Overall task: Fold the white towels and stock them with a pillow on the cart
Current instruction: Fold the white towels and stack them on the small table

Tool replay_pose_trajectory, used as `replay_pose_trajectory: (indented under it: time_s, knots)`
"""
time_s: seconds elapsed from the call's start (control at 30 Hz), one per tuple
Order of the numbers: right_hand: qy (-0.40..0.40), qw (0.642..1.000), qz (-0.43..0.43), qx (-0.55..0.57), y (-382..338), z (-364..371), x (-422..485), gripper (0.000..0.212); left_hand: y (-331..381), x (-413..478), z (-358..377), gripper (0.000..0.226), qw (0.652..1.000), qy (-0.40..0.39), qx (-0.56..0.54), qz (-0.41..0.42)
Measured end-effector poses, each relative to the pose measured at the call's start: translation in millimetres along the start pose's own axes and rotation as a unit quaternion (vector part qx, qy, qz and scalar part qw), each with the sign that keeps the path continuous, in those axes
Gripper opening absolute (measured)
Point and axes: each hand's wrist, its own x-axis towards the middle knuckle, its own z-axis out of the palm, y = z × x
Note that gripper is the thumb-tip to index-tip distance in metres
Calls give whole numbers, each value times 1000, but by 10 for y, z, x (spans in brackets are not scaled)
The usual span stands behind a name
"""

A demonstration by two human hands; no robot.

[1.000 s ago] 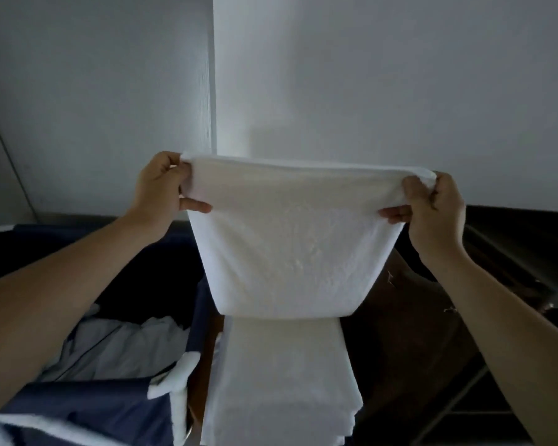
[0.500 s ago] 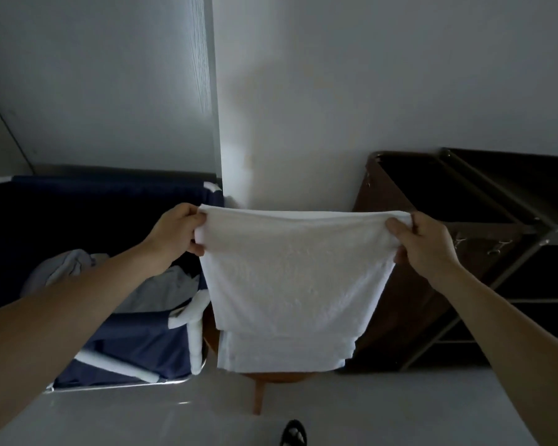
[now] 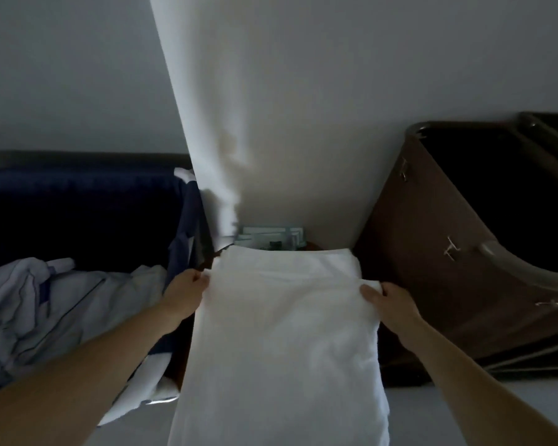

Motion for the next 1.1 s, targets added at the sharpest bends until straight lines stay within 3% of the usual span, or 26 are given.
replay_pose_trajectory:
  time_s: [0.27, 0.37, 0.5, 0.83, 1.1]
  knots:
    - [13, 998, 57, -29, 387, 398, 714, 26, -196, 623, 477, 25, 988, -75, -85, -107]
    - [26, 999, 35, 19, 320, 351, 693, 15, -167, 675, 403, 16, 989, -84, -99, -69]
    - [82, 994, 1, 66, 18, 141, 828, 12, 125, 945, 280, 9, 992, 12, -129, -1]
    - [108, 991, 74, -5, 47, 442, 1479, 36, 113, 1725, 657, 27, 997, 14, 67, -29]
    - [74, 995, 57, -22, 292, 491, 1000, 51, -143, 1019, 744, 63, 998, 53, -31, -21]
